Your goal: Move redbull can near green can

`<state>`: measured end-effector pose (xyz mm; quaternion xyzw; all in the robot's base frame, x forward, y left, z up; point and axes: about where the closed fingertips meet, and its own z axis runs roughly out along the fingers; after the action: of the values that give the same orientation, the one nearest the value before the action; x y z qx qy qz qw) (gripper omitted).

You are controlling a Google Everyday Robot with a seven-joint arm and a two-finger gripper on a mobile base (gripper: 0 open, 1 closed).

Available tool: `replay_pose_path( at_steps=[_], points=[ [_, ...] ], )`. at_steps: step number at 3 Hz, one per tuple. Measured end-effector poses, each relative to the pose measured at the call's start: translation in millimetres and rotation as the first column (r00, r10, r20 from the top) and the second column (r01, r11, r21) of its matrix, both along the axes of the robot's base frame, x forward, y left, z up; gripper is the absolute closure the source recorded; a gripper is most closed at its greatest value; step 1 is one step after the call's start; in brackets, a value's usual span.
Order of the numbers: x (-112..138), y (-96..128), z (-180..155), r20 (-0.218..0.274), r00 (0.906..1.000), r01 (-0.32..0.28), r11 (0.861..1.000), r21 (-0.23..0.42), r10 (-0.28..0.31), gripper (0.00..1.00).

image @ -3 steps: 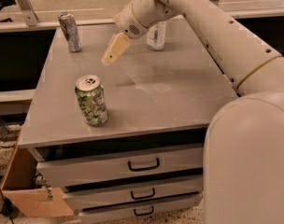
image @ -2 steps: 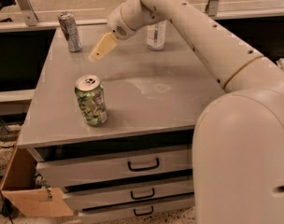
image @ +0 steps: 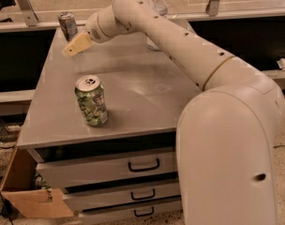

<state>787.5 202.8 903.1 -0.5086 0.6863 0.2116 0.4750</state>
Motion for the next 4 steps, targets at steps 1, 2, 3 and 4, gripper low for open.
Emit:
replay_pose_path(
  at_steps=[1, 2, 3, 4],
  points=[
    [17.8, 29.9, -3.1, -0.012, 0.9994, 0.032, 0.996, 0.089, -0.031, 0.00],
    [36.7, 53.7, -2.8, -0.020, 0.9988, 0.048, 0.986, 0.162, -0.046, 0.00],
    [48.7, 66.2, -2.8, -0.038, 0.9976, 0.064, 0.977, 0.201, -0.058, 0.01],
    [55.5, 68.5, -2.1, -0.044, 0.9967, 0.076, 0.972, 0.222, -0.068, 0.19]
  ],
)
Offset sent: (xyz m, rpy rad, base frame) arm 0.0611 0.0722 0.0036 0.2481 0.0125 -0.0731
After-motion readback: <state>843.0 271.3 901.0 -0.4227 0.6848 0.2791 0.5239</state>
